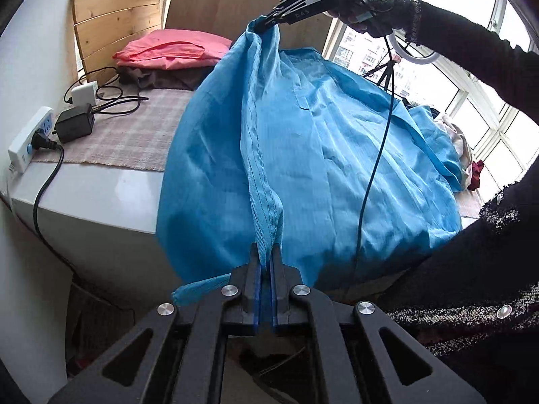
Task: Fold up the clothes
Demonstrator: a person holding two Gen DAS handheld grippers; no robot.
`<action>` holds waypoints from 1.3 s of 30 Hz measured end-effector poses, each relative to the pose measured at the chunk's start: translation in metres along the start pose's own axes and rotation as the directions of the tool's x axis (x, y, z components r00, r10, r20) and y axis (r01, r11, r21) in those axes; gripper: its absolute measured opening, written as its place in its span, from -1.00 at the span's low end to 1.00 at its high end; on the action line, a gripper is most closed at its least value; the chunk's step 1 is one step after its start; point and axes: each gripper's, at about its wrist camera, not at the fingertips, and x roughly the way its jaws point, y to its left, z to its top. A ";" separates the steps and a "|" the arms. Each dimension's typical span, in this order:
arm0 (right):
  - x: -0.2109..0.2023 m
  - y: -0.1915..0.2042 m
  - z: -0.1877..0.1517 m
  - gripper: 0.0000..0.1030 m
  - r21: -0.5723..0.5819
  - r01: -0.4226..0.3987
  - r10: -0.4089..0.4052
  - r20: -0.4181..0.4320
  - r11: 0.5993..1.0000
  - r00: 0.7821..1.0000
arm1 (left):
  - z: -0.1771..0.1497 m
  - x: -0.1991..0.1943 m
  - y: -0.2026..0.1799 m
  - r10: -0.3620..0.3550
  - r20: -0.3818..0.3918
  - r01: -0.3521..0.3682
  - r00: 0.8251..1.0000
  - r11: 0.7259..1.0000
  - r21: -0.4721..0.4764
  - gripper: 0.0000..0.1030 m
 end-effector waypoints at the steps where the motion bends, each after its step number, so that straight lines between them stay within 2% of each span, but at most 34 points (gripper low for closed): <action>1: -0.006 0.000 -0.010 -0.86 0.004 0.002 -0.002 0.017 1.000 1.000 | -0.001 0.003 -0.010 0.016 -0.014 -0.016 1.000 1.000 0.008 -0.94; 5: -0.019 0.000 -0.053 -0.87 0.037 -0.001 -0.002 0.058 0.999 0.998 | -0.004 0.018 -0.040 0.083 -0.065 -0.083 0.994 0.997 0.005 -0.94; 8: -0.024 0.001 -0.073 -0.87 0.047 -0.002 -0.002 0.084 0.999 0.996 | -0.006 0.025 -0.056 0.157 -0.090 -0.154 0.983 0.987 0.042 -0.93; 9: -0.025 0.002 -0.075 -0.87 0.048 0.000 -0.005 0.089 0.999 0.996 | -0.006 0.028 -0.054 0.184 -0.103 -0.181 0.977 0.983 0.041 -0.84; 13: -0.027 0.004 -0.081 -0.87 0.054 0.007 -0.013 0.114 0.999 0.993 | -0.007 0.030 -0.022 0.284 -0.129 -0.288 0.950 0.957 -0.015 -0.65; 15: -0.028 0.004 -0.076 -0.87 0.054 0.010 -0.017 0.122 0.998 0.992 | -0.011 0.024 0.008 0.290 -0.130 -0.304 0.948 0.947 -0.105 -0.63; 16: -0.028 0.004 -0.073 -0.87 0.048 0.014 -0.020 0.127 0.999 0.992 | -0.015 0.023 0.023 0.285 -0.136 -0.304 0.949 0.942 -0.144 -0.53; 20: -0.020 0.003 -0.064 -0.87 0.030 0.028 -0.030 0.079 0.999 0.996 | -0.038 0.025 0.065 0.255 -0.153 -0.282 0.955 0.939 -0.196 -0.32; 23: -0.014 0.006 -0.056 -0.87 0.014 0.045 -0.045 0.030 0.999 0.999 | -0.046 0.043 0.087 0.170 -0.146 -0.200 0.975 0.954 -0.225 -0.23; 25: -0.009 0.007 -0.045 -0.87 0.005 0.056 -0.056 -0.001 0.998 0.998 | -0.045 0.058 0.095 0.089 -0.132 -0.118 0.987 0.966 -0.229 -0.19; 28: -0.004 0.005 -0.029 -0.87 0.001 0.065 -0.065 -0.042 0.998 0.997 | -0.043 0.077 0.102 -0.010 -0.102 -0.012 0.995 0.978 -0.209 -0.16; 30: 0.001 0.005 -0.020 -0.87 -0.006 0.071 -0.071 -0.069 0.997 0.995 | -0.041 0.086 0.106 -0.041 -0.086 0.023 0.995 0.979 -0.202 -0.12; 35: 0.011 0.009 -0.001 -0.87 -0.033 0.076 -0.079 -0.107 0.997 0.991 | -0.043 0.095 0.114 -0.134 -0.051 0.119 0.990 0.966 -0.231 -0.12; 38: 0.017 0.013 0.009 -0.87 -0.048 0.076 -0.081 -0.115 0.996 0.990 | -0.045 0.095 0.113 -0.165 -0.017 0.155 0.986 0.956 -0.250 -0.22; 39: 0.019 0.014 0.011 -0.87 -0.052 0.075 -0.080 -0.113 0.996 0.990 | -0.046 0.094 0.112 -0.175 -0.007 0.167 0.985 0.952 -0.257 -0.43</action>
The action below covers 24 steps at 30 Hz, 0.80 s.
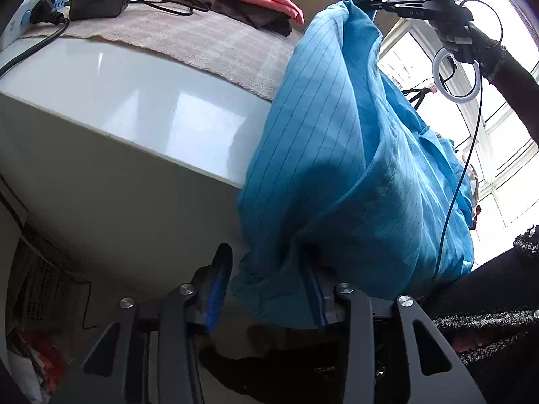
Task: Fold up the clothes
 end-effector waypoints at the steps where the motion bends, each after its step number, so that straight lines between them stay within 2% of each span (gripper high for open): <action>1: 0.002 0.001 0.003 -0.87 -0.004 -0.001 0.001 0.002 1.000 1.000 | -0.002 0.000 -0.002 -0.008 0.005 0.008 1.000 1.000 -0.005 -0.72; 3: 0.005 0.003 0.007 -0.87 -0.006 0.003 -0.003 0.012 1.000 1.000 | -0.004 -0.001 -0.012 0.052 0.020 -0.053 0.998 0.998 0.034 -0.94; 4: 0.007 0.004 0.009 -0.87 -0.007 0.005 -0.005 0.014 1.000 1.000 | -0.006 -0.003 -0.018 0.076 0.018 -0.077 0.997 0.995 0.059 -0.96; 10: 0.000 0.006 0.004 -0.88 0.001 0.009 -0.009 0.078 1.000 0.997 | -0.005 -0.042 -0.057 0.171 0.065 -0.176 0.983 0.981 0.085 -0.97; 16: -0.012 -0.001 -0.040 -0.88 0.067 0.010 -0.019 0.131 0.998 0.991 | -0.013 -0.074 -0.129 0.247 0.101 -0.264 0.964 0.938 0.225 -0.97; 18: -0.011 -0.003 -0.066 -0.88 0.098 0.006 -0.019 0.136 0.995 0.990 | -0.019 -0.067 -0.153 0.257 0.075 -0.268 0.963 0.922 0.279 -0.97; 20: -0.009 -0.005 -0.093 -0.88 0.128 0.002 -0.020 0.142 0.992 0.990 | -0.029 -0.052 -0.173 0.232 0.012 -0.225 0.973 0.927 0.301 -0.95; 22: 0.001 -0.005 -0.127 -0.87 0.146 -0.001 -0.016 0.117 0.989 0.993 | -0.041 -0.036 -0.193 0.205 -0.053 -0.178 0.977 0.931 0.320 -0.74; 24: 0.026 -0.005 -0.160 -0.70 0.174 -0.064 0.069 -0.019 0.983 0.997 | -0.059 -0.031 -0.207 0.195 -0.135 -0.143 0.971 0.935 0.324 -0.65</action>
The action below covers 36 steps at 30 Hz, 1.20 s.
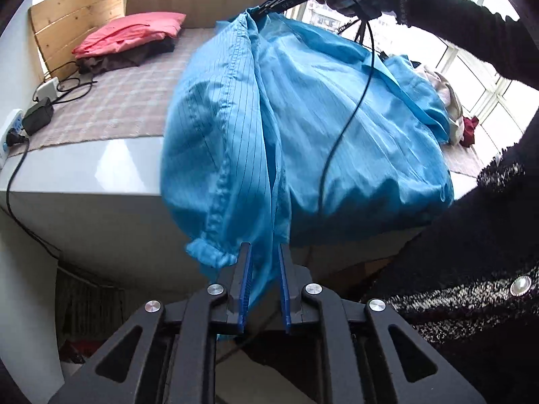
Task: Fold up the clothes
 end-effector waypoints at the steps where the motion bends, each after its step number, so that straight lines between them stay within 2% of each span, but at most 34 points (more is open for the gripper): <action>1: 0.010 -0.002 -0.016 -0.69 0.009 -0.005 0.006 -0.062 1.000 0.998 | -0.008 -0.001 -0.007 -0.008 -0.026 0.008 1.000 1.000 -0.007 -0.62; 2: 0.013 -0.003 -0.032 -0.69 0.010 -0.002 0.003 -0.091 1.000 0.996 | -0.016 -0.002 -0.013 -0.017 -0.051 0.016 0.999 1.000 -0.014 -0.62; 4: 0.002 -0.008 -0.053 -0.68 0.054 -0.004 0.007 -0.059 0.999 0.998 | -0.026 -0.014 -0.007 0.010 -0.066 -0.015 0.998 0.998 -0.068 -0.62; 6: -0.022 -0.022 -0.068 -0.68 0.181 -0.080 0.077 0.028 0.980 0.997 | -0.033 -0.029 0.006 0.057 -0.056 -0.064 0.997 0.989 -0.130 -0.60; 8: -0.049 -0.032 -0.081 -0.53 0.297 -0.217 0.179 0.148 0.930 0.973 | -0.036 -0.042 0.022 0.131 -0.040 -0.136 0.991 0.977 -0.164 -0.44; 10: -0.073 -0.026 -0.092 -0.39 0.328 -0.324 0.254 0.238 0.887 0.937 | -0.036 -0.046 0.037 0.154 -0.048 -0.159 0.987 0.974 -0.163 -0.32; 11: -0.085 -0.018 -0.096 -0.39 0.319 -0.350 0.271 0.267 0.881 0.925 | -0.035 -0.045 0.044 0.169 -0.057 -0.176 0.984 0.972 -0.157 -0.32; 14: -0.120 0.015 -0.107 -0.38 0.309 -0.357 0.267 0.298 0.882 0.917 | -0.027 -0.037 0.062 0.192 -0.083 -0.200 0.978 0.974 -0.103 -0.32; 17: -0.142 0.072 -0.111 -0.38 0.274 -0.380 0.291 0.317 0.883 0.903 | -0.015 -0.028 0.079 0.181 -0.072 -0.184 0.981 0.982 -0.045 -0.32; 19: -0.140 0.113 -0.110 -0.38 0.307 -0.418 0.317 0.330 0.855 0.889 | -0.007 -0.019 0.089 0.154 -0.062 -0.153 0.986 0.988 0.011 -0.32; 20: -0.134 0.125 -0.113 -0.38 0.334 -0.441 0.332 0.336 0.833 0.881 | -0.004 -0.014 0.094 0.139 -0.066 -0.136 0.988 0.990 0.047 -0.32; 23: -0.109 0.178 -0.099 -0.38 0.443 -0.469 0.342 0.339 0.764 0.876 | 0.002 -0.001 0.104 0.099 -0.077 -0.085 0.992 0.983 0.163 -0.32; 26: -0.081 0.225 -0.078 -0.38 0.577 -0.493 0.379 0.316 0.651 0.870 | 0.003 0.007 0.109 0.031 -0.071 -0.010 0.997 0.960 0.281 -0.32; 28: -0.067 0.246 -0.066 -0.38 0.651 -0.481 0.378 0.304 0.588 0.874 | 0.002 0.010 0.110 -0.023 -0.057 0.043 0.998 0.927 0.372 -0.28; 30: -0.055 0.255 -0.058 -0.38 0.733 -0.451 0.364 0.292 0.509 0.885 | 0.001 0.020 0.110 -0.021 -0.062 0.047 0.998 0.886 0.461 -0.25; 33: -0.040 0.258 -0.054 -0.37 0.836 -0.434 0.376 0.304 0.335 0.875 | -0.001 0.032 0.109 -0.038 -0.077 0.075 0.996 0.821 0.566 -0.25; 36: -0.040 0.263 -0.043 -0.36 0.879 -0.384 0.346 0.279 0.284 0.896 | 0.000 0.040 0.103 -0.063 -0.072 0.094 0.995 0.768 0.634 -0.25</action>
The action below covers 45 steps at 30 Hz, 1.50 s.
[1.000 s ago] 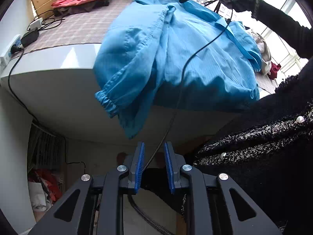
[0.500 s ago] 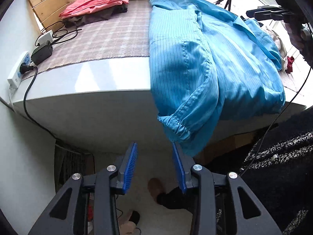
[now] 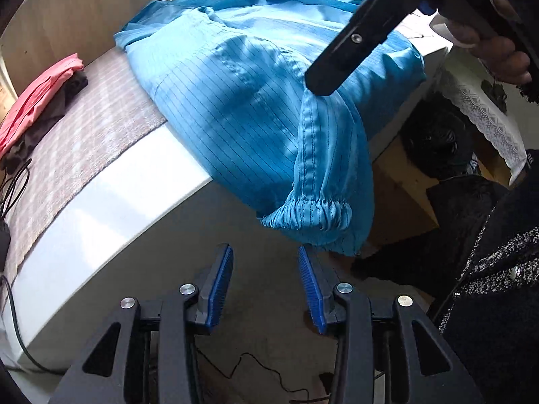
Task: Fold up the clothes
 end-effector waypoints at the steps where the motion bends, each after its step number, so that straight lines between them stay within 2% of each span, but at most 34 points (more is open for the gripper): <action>1: 0.003 0.002 0.000 -0.32 0.032 0.028 -0.027 -0.005 0.999 1.000 | 0.003 0.002 -0.001 -0.010 0.008 0.010 1.000 1.000 0.015 -0.25; 4: 0.014 0.005 0.006 -0.30 0.090 0.122 -0.120 -0.034 0.988 0.992 | 0.009 0.005 -0.003 -0.036 0.045 0.034 0.998 0.998 0.051 -0.25; 8: 0.023 0.008 0.009 -0.31 0.100 0.166 -0.160 -0.061 0.981 0.985 | 0.018 0.012 -0.011 -0.103 0.074 0.097 0.992 0.991 0.089 -0.25; 10: 0.023 0.011 0.008 -0.35 0.071 0.177 -0.175 -0.030 0.982 0.984 | 0.021 0.017 -0.016 -0.158 0.061 0.152 0.986 0.984 0.088 -0.25; 11: 0.022 0.014 0.007 -0.75 0.037 0.195 -0.194 -0.020 0.980 0.981 | 0.023 0.017 -0.018 -0.178 0.059 0.173 0.982 0.981 0.084 -0.25; 12: 0.021 0.016 0.006 -0.98 0.003 0.213 -0.213 -0.009 0.977 0.977 | 0.021 0.013 -0.018 -0.184 0.066 0.179 0.981 0.981 0.079 -0.25; 16: -0.002 0.009 0.001 -0.96 -0.042 0.185 -0.185 0.006 0.982 0.983 | 0.005 -0.001 -0.005 -0.190 0.057 0.188 0.980 0.982 0.034 -0.20; 20: -0.030 0.001 0.004 -0.96 -0.051 0.200 -0.199 0.025 0.978 0.980 | 0.003 -0.003 0.003 -0.140 0.031 0.138 0.990 0.988 0.063 -0.18; 24: -0.043 -0.007 0.007 -0.96 -0.032 0.146 -0.146 0.009 0.989 0.989 | 0.023 -0.004 -0.010 -0.180 0.063 0.172 0.982 0.977 0.125 -0.16; 25: -0.047 -0.010 0.007 -0.96 -0.025 0.131 -0.131 0.005 0.991 0.991 | 0.029 -0.002 -0.015 -0.193 0.075 0.180 0.978 0.972 0.152 -0.05; 27: -0.055 -0.013 0.008 -0.96 -0.039 0.162 -0.161 0.010 0.986 0.987 | 0.039 0.004 -0.026 -0.212 0.088 0.191 0.973 0.961 0.202 0.06; 32: -0.071 -0.022 0.012 -0.96 -0.048 0.204 -0.204 0.005 0.978 0.979 | 0.062 0.023 -0.042 -0.268 0.068 0.243 0.961 0.935 0.257 0.05; 33: -0.073 -0.023 0.013 -0.96 -0.046 0.207 -0.207 0.007 0.977 0.978 | 0.065 0.024 -0.045 -0.277 0.068 0.250 0.959 0.932 0.264 0.01; 35: -0.079 -0.027 0.013 -0.96 -0.038 0.211 -0.210 0.018 0.977 0.978 | 0.070 0.025 -0.052 -0.291 0.066 0.263 0.954 0.924 0.276 -0.25; 36: -0.082 -0.029 0.012 -0.96 -0.029 0.198 -0.197 0.021 0.980 0.980 | 0.071 0.026 -0.054 -0.292 0.062 0.266 0.954 0.926 0.269 -0.60; 37: -0.084 -0.031 0.012 -0.96 -0.019 0.184 -0.184 0.024 0.983 0.983 | 0.072 0.027 -0.055 -0.292 0.057 0.268 0.955 0.927 0.261 -0.88; 43: -0.079 -0.040 0.010 -0.96 0.043 0.098 -0.100 0.031 0.994 0.995 | 0.058 0.022 -0.055 -0.345 0.041 0.334 0.938 0.927 0.171 -0.91; 45: -0.069 -0.049 0.007 -0.95 0.087 0.076 -0.079 0.024 0.993 0.997 | 0.047 0.020 -0.064 -0.373 0.012 0.365 0.928 0.914 0.180 -0.92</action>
